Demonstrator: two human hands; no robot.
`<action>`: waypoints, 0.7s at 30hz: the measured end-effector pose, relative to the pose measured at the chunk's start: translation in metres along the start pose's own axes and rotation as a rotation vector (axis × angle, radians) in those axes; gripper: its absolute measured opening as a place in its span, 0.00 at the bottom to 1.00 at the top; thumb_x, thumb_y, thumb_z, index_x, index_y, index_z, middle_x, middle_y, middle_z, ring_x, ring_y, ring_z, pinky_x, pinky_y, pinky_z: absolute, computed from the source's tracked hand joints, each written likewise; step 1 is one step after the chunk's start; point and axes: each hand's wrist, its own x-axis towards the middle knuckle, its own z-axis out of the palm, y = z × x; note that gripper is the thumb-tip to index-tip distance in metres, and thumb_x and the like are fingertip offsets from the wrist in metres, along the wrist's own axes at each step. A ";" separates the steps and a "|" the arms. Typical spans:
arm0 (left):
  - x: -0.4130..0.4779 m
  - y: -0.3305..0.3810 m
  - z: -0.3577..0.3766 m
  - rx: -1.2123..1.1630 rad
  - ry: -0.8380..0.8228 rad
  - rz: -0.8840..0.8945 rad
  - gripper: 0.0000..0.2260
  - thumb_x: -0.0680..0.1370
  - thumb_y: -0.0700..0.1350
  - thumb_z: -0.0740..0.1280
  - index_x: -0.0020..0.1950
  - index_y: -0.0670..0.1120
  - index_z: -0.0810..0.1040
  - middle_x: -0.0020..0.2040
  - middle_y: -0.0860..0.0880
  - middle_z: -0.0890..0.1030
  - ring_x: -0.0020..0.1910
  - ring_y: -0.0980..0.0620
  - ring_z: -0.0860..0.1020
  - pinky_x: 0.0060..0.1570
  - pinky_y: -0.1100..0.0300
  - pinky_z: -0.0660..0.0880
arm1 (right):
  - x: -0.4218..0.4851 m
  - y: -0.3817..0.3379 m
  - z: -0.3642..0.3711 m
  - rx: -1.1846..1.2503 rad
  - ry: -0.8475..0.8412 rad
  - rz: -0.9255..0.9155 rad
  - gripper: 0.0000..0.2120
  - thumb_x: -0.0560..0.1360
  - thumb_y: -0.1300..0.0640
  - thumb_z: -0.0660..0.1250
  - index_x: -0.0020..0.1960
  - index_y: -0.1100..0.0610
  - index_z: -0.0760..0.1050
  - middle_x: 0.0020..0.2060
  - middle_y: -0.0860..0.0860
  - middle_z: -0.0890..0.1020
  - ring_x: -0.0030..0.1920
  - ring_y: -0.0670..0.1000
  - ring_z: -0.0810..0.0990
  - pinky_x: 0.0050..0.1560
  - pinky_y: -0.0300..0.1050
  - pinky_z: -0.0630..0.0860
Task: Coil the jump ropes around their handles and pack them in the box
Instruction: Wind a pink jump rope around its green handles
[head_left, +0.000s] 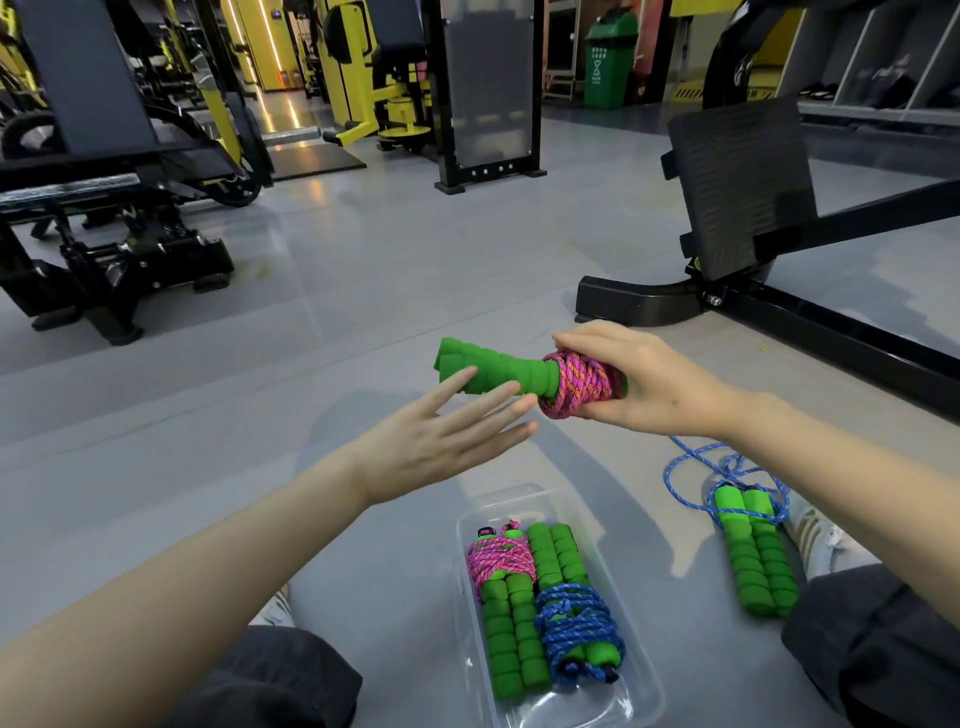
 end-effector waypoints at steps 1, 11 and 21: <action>0.001 -0.004 0.002 0.013 0.014 -0.003 0.23 0.82 0.36 0.54 0.77 0.41 0.54 0.75 0.43 0.59 0.73 0.44 0.59 0.71 0.41 0.53 | 0.001 -0.001 -0.003 0.015 -0.024 0.020 0.31 0.64 0.58 0.74 0.64 0.66 0.72 0.53 0.59 0.79 0.53 0.53 0.77 0.55 0.38 0.69; 0.012 -0.026 0.008 0.003 0.249 -0.063 0.21 0.80 0.44 0.64 0.72 0.48 0.65 0.70 0.48 0.67 0.65 0.45 0.71 0.66 0.45 0.66 | 0.002 -0.012 -0.012 0.514 -0.260 0.409 0.33 0.64 0.61 0.77 0.67 0.54 0.70 0.58 0.47 0.79 0.57 0.46 0.79 0.61 0.46 0.74; 0.014 -0.028 0.006 -0.115 0.238 -0.117 0.17 0.80 0.41 0.65 0.68 0.46 0.71 0.63 0.46 0.77 0.54 0.43 0.77 0.57 0.48 0.73 | -0.002 -0.019 0.001 0.188 -0.270 0.245 0.34 0.71 0.51 0.66 0.74 0.59 0.59 0.60 0.53 0.73 0.61 0.48 0.66 0.62 0.32 0.57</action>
